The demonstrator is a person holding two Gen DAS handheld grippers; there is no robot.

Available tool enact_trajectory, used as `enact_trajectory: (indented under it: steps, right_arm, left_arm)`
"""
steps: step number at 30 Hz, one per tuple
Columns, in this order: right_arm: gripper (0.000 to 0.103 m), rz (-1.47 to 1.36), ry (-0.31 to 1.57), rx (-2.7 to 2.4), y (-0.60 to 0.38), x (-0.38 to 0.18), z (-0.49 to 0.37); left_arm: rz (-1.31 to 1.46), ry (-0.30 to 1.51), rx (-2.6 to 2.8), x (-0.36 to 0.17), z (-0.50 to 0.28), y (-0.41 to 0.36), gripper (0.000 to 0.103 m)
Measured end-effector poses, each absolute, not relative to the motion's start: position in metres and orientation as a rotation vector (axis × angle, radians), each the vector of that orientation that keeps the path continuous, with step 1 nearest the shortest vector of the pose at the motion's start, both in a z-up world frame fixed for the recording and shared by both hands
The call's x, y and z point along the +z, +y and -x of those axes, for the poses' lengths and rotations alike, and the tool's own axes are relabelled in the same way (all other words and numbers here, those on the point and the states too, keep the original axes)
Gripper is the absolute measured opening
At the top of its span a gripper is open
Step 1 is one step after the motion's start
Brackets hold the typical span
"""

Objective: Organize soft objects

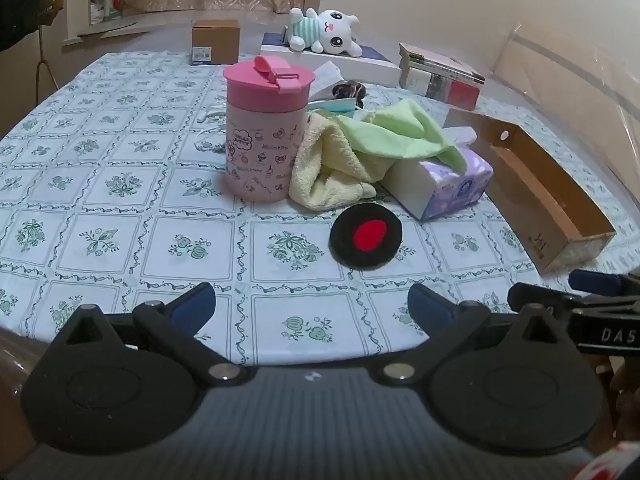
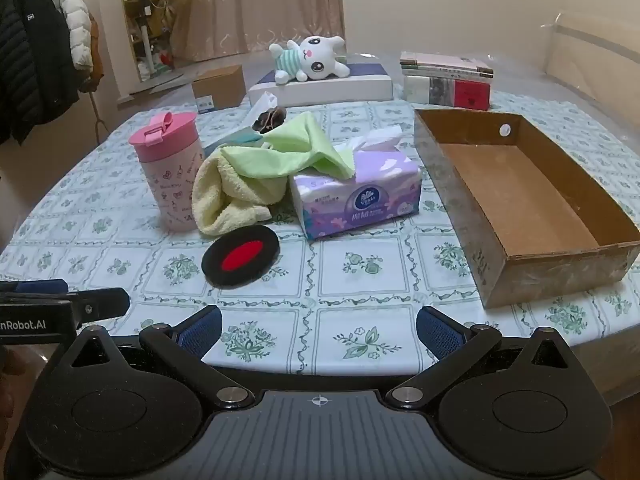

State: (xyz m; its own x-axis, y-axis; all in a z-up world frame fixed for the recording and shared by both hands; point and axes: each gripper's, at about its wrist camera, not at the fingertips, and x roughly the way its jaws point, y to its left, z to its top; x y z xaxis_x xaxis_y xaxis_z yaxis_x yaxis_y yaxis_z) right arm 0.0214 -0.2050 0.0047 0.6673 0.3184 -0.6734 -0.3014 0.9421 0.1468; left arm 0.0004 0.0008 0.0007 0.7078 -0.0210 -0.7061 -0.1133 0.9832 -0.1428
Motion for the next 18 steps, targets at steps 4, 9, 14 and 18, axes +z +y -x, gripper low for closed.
enact_trajectory:
  steps: [4,9,14,18]
  right_arm:
    - [0.103,-0.022,0.762,0.349,-0.2049,0.0039,-0.0208]
    - [0.103,-0.023,0.761,0.349,-0.2015,0.0006,-0.0182]
    - [0.103,-0.026,0.764,0.351,-0.2031,0.0025,-0.0198]
    - [0.102,-0.025,0.762,0.35,-0.2026,0.0032,-0.0201]
  left_arm:
    - [0.19,0.76,0.045,0.0015,0.002,0.0014,0.098]
    - [0.177,0.765,0.046,0.0022,0.0046,-0.0017,0.098]
    - [0.183,0.766,0.049,0.0015,0.0021,-0.0021,0.098]
    - [0.189,0.766,0.048,0.0012,0.0016,-0.0012,0.098]
